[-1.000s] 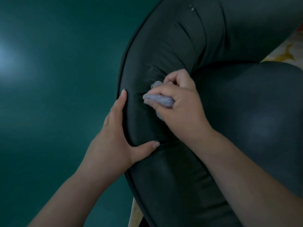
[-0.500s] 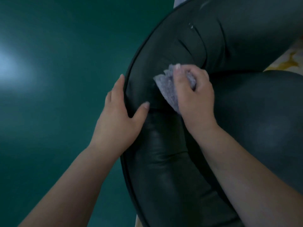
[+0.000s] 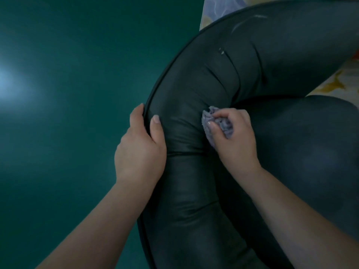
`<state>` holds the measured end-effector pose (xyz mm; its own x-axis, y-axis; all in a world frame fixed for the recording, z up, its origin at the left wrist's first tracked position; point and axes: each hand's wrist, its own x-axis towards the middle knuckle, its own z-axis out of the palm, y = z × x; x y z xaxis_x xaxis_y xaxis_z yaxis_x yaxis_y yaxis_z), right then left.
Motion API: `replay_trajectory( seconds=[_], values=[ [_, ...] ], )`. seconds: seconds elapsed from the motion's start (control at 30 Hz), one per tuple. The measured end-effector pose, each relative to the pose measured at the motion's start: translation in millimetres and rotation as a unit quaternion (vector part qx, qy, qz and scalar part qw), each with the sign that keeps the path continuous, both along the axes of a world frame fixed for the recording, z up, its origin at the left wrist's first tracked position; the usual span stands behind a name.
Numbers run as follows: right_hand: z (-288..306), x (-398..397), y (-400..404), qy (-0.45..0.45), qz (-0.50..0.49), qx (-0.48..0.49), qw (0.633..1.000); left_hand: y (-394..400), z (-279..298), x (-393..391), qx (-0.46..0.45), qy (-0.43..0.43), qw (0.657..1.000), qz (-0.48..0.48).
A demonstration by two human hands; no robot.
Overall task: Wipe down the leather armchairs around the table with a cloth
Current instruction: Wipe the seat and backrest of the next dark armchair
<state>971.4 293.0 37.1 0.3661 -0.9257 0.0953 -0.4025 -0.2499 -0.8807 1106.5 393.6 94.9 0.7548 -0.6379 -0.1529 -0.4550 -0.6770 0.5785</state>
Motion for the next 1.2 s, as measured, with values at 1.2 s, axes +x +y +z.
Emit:
replay_trajectory(
  seconds=[1.2],
  values=[
    [-50, 2, 26, -0.073, -0.074, 0.203, 0.974, 0, -7, 1, -0.012, -0.005, 1.000, 0.025]
  ],
)
